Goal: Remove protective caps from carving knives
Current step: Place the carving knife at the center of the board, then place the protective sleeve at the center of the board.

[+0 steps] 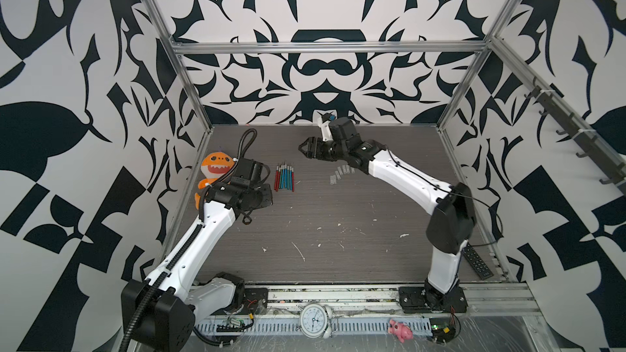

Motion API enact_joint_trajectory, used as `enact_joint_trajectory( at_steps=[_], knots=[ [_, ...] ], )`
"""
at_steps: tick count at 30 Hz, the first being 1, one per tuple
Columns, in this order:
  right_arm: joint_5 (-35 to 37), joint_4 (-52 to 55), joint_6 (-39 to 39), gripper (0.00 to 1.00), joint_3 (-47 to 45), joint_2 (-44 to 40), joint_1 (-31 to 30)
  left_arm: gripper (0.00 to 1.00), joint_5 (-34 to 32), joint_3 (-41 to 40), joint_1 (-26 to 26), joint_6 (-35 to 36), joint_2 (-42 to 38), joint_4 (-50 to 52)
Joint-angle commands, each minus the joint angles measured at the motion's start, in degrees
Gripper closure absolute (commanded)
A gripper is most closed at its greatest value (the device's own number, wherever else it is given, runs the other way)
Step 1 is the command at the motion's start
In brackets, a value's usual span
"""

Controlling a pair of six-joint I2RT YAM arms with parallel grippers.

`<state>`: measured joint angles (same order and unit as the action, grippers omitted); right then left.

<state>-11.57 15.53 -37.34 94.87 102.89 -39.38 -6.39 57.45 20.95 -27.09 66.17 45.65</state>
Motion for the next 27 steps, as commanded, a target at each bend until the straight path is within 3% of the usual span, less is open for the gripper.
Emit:
enact_joint_trajectory(
  at_steps=[1,6,15,27],
  knots=[
    [5.1,0.1,3.7,0.20,-7.6,-7.7,0.7,1.00,0.3,3.3,2.1,-2.8,2.1,-0.7],
    [10.0,-1.1,4.7,0.01,-20.5,-21.6,2.7,1.00,0.9,6.8,4.8,-4.6,8.5,-3.2],
    [16.9,5.3,7.7,0.00,-33.7,-39.6,5.1,1.00,0.6,17.2,10.4,-6.0,23.6,-5.6],
    [25.2,16.0,8.3,0.00,-48.7,-63.5,5.5,1.00,5.5,34.0,12.0,-3.6,45.8,-6.5]
  ],
)
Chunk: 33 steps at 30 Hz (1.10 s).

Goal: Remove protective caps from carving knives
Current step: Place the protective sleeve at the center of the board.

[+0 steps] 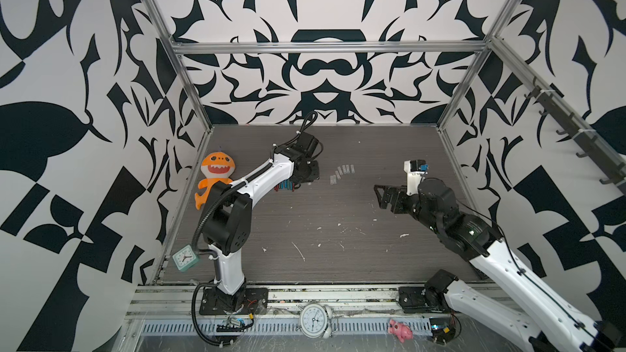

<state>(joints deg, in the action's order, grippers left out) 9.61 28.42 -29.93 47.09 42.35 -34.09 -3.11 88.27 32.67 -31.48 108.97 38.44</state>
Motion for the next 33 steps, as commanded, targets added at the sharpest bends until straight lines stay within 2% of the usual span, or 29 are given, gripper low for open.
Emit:
enact_joint_trajectory(
  at_steps=[1,7,17,33],
  knots=[
    [4.4,4.1,0.8,0.00,-1.4,-4.3,0.2,1.00,2.6,4.6,0.4,1.0,4.7,0.8],
    [5.5,7.9,0.6,0.00,-2.1,-8.3,0.2,1.00,3.4,13.7,1.2,1.9,13.7,2.7],
    [5.0,8.8,0.0,0.00,-2.6,-8.8,0.2,1.00,4.4,25.0,2.5,2.7,24.4,7.1],
    [3.8,8.1,-1.5,0.00,-4.4,-9.2,0.2,0.99,5.0,25.8,3.6,0.8,28.3,6.3]
  ],
)
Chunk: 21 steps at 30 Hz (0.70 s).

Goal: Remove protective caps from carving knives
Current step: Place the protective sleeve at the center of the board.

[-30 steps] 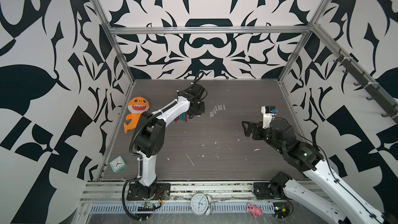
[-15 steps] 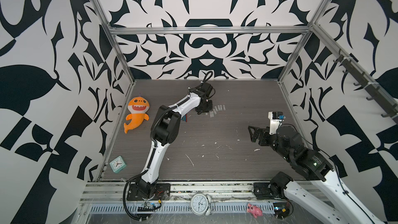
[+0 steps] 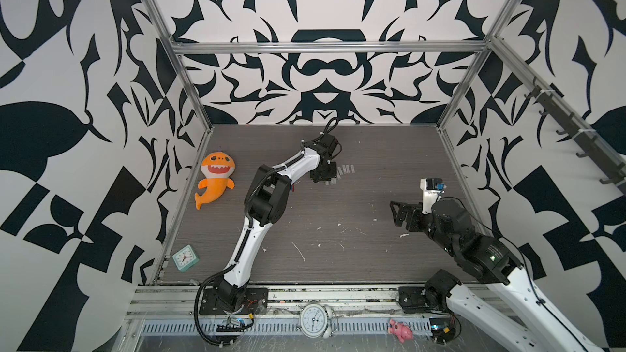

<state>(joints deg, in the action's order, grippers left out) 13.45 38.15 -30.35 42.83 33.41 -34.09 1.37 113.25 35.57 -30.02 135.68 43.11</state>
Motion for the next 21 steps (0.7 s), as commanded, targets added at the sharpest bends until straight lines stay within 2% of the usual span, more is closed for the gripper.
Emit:
enact_joint_trajectory(
  at_steps=[1,6,10,13,21],
  knots=[
    [-0.1,-1.7,-1.2,0.00,-0.2,-0.1,0.2,0.98,0.6,0.8,0.8,-0.7,1.6,1.6],
    [-0.4,-1.8,-1.6,0.00,-0.4,-0.2,0.2,0.86,0.6,0.8,0.8,-1.0,1.6,1.6],
    [-0.6,-1.9,-1.8,0.00,-0.5,-0.4,0.2,0.82,-0.2,1.3,0.8,-0.7,1.2,2.2],
    [-1.0,-2.0,-1.9,0.00,-0.5,-0.3,0.2,0.74,-0.6,2.3,0.8,-0.4,0.8,2.8],
    [-1.4,-2.2,-2.3,0.00,-0.4,-0.1,0.2,0.69,-2.5,4.7,0.5,0.2,-1.5,4.2]
  ],
)
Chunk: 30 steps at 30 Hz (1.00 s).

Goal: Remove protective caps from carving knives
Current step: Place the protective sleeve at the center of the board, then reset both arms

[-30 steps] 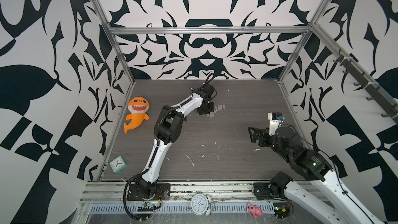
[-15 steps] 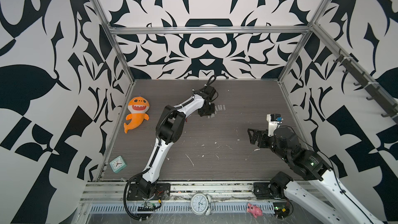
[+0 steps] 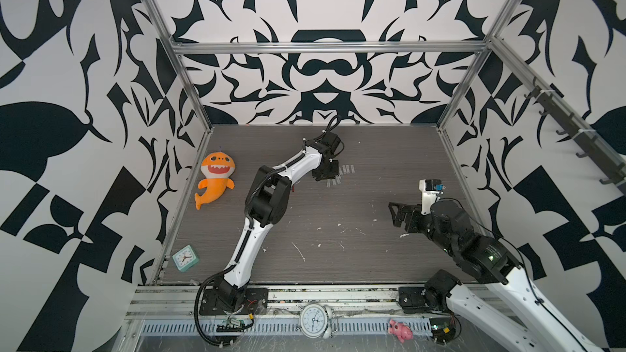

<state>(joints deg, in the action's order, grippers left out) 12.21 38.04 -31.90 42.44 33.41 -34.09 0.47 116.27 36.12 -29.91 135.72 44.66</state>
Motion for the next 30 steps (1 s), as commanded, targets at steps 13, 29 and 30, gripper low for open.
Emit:
enact_joint_trajectory(
  at_steps=[13,29,30],
  knots=[
    [9.5,-7.7,-1.1,0.00,-4.2,1.6,0.2,0.10,-9.4,4.6,-1.1,8.2,-21.5,0.8],
    [33.6,-58.1,19.5,0.01,-19.6,22.9,16.4,0.01,-20.9,-61.5,-17.8,10.4,-67.2,-30.5],
    [33.0,-63.0,23.0,0.00,-20.2,26.1,17.0,0.01,-23.2,-64.3,-18.1,11.7,-68.1,-33.2]
  ],
)
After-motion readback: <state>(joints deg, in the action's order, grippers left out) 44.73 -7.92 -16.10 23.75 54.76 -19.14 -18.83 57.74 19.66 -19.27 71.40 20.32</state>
